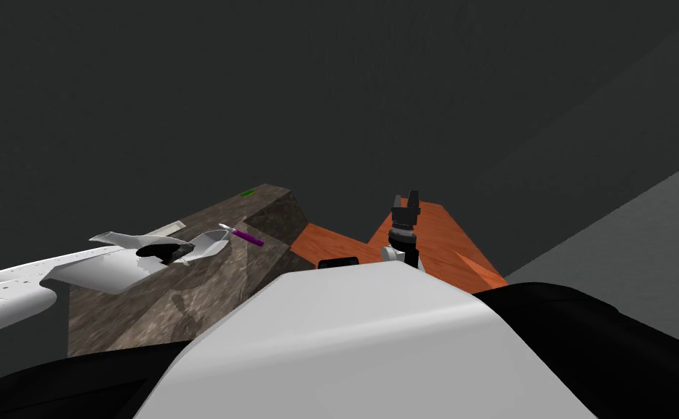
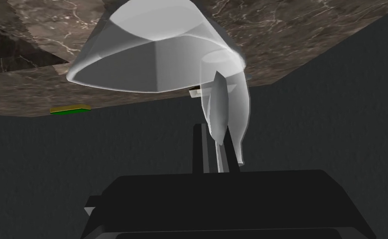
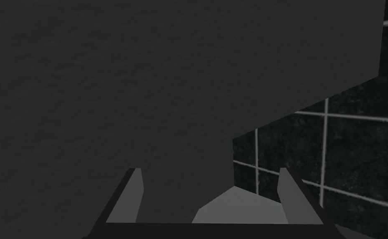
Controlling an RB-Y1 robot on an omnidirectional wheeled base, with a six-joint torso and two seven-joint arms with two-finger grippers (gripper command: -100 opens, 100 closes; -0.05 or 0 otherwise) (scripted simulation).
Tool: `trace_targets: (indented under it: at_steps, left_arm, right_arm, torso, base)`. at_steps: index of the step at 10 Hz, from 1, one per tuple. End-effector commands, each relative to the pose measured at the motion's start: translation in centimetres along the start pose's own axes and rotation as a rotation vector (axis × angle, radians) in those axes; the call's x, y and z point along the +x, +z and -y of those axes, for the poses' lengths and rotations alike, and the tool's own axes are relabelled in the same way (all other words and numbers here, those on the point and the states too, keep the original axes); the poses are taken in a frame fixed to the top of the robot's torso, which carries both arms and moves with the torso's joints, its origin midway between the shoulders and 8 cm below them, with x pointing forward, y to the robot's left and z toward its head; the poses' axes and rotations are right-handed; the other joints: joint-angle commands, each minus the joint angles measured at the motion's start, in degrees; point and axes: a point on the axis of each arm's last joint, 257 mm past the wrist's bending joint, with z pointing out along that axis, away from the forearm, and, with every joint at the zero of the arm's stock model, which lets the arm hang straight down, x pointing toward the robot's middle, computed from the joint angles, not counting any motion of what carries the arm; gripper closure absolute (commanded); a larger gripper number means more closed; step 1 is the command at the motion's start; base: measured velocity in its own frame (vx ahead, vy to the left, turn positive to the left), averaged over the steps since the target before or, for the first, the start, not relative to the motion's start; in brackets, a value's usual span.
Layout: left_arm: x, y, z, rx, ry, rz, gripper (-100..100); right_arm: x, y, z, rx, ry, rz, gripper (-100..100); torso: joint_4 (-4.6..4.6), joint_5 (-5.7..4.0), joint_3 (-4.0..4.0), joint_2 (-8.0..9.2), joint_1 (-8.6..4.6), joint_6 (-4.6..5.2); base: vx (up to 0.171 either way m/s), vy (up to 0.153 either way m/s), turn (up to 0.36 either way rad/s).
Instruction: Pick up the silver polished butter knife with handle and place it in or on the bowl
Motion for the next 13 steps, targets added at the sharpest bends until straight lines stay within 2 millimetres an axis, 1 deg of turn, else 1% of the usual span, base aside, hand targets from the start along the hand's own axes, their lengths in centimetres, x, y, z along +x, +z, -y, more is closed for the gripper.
trace_targets:
  at_steps: [1, 4, 6, 8, 9, 13]
  left_arm:
    - [-0.2, -0.2, -0.4, -0.022, -0.023, -0.007, 100]
    - [-0.7, -0.5, -1.4, -0.070, -0.073, -0.021, 100]
    - [-1.0, -0.8, -2.0, -0.098, -0.102, -0.029, 100]
    - [-1.1, -0.8, -2.1, -0.103, -0.105, -0.029, 100]
    - [-1.2, -0.9, -2.1, -0.103, -0.107, -0.028, -100]
    - [-1.2, -0.9, -2.0, -0.103, -0.107, -0.028, -100]
  right_arm:
    - [0.0, 0.0, 0.0, 0.000, 0.000, 0.000, 0]
    - [0.0, 0.0, 0.0, 0.000, 0.000, 0.000, 0]
    - [0.0, 0.0, 0.0, 0.000, 0.000, 0.000, 0]
    - [0.0, 0.0, 0.0, 0.000, 0.000, 0.000, 0]
    - [0.0, 0.0, 0.0, 0.000, 0.000, 0.000, 0]
    - [0.0, 0.0, 0.0, 0.000, 0.000, 0.000, 0]
  torso:
    - [0.00, 0.00, 0.00, 0.00, 0.00, 0.00]
    - [0.00, 0.02, -0.02, -0.05, 0.08, 0.10]
    - [-0.01, 0.06, -0.03, -0.07, 0.11, -0.01]
    - [-0.01, 0.04, -0.05, -0.10, -0.01, 0.06]
    - [-0.02, 0.03, -0.07, -0.14, -0.21, -0.05]
    - [-0.03, -0.04, -0.09, -0.18, -0.45, -0.05]
  base:
    - [-0.043, 0.127, -0.181]
    - [-0.041, 0.148, -0.255]
    - [-0.039, 0.132, -0.186]
    - [-0.028, 0.082, -0.154]
    - [-0.001, 0.011, 0.004]
    - [0.000, 0.000, 0.000]
